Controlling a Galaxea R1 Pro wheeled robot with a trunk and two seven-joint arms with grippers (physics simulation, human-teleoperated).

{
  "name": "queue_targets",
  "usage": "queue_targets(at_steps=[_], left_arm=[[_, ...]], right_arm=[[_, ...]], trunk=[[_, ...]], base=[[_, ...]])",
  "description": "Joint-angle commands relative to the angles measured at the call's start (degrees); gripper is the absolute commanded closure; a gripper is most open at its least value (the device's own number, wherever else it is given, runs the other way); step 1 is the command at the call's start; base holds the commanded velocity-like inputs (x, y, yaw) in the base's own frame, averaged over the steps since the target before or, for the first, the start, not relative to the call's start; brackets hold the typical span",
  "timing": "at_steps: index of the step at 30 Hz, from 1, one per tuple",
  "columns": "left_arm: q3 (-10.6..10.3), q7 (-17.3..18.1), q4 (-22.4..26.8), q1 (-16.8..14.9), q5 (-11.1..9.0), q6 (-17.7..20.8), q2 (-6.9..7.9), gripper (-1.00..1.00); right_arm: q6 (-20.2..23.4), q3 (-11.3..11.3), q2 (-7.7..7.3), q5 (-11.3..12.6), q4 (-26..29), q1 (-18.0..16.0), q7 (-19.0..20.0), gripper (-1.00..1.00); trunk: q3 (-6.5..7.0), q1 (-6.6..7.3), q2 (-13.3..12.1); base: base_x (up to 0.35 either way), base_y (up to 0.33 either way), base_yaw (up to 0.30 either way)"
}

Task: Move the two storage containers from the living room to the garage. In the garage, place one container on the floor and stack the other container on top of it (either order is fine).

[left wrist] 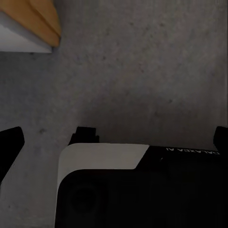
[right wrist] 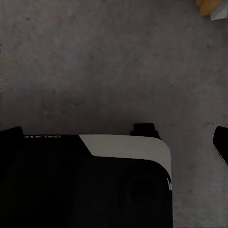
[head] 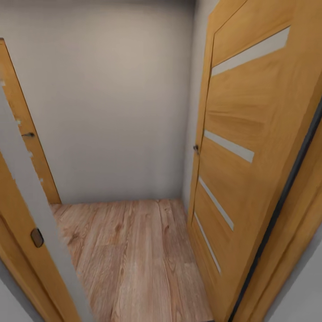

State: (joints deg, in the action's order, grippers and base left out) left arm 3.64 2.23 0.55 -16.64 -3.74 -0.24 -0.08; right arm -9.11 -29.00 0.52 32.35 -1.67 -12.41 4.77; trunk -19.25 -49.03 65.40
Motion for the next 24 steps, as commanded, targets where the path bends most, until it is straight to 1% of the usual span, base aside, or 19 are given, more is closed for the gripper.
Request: queue_targets(at_steps=[1, 8, 11, 15, 24], left_arm=[[0.33, 0.23, -0.03, -0.04, -0.39, -0.02, 0.00, -1.00], [0.32, 0.23, -0.03, -0.04, -0.39, -0.02, 0.00, -1.00], [0.32, 0.23, -0.03, -0.04, -0.39, -0.02, 0.00, -1.00], [0.34, 0.23, -0.03, -0.03, -0.39, -0.02, 0.00, -1.00], [0.36, 0.23, -0.03, -0.03, -0.39, -0.02, 0.00, -1.00]], right_arm=[[-0.30, -0.35, 0.02, 0.61, -0.18, -0.07, 0.33, -1.00], [-0.25, -0.35, 0.01, 0.61, -0.18, -0.07, 0.33, -1.00], [-0.22, -0.35, 0.02, 0.61, -0.18, -0.07, 0.33, -1.00], [-0.28, -0.35, 0.03, 0.61, -0.18, -0.07, 0.33, -1.00], [-0.30, -0.35, 0.01, 0.61, -0.18, -0.07, 0.33, -1.00]], trunk=[[-0.06, -0.03, 0.03], [-0.06, -0.03, 0.03], [-0.06, -0.03, 0.03], [-0.06, -0.03, 0.03], [-0.06, -0.03, 0.03]], base=[[0.314, 0.000, 0.000], [0.314, 0.000, 0.000], [0.232, 0.000, 0.000], [0.074, 0.000, 0.101], [0.008, 0.000, 0.230]])
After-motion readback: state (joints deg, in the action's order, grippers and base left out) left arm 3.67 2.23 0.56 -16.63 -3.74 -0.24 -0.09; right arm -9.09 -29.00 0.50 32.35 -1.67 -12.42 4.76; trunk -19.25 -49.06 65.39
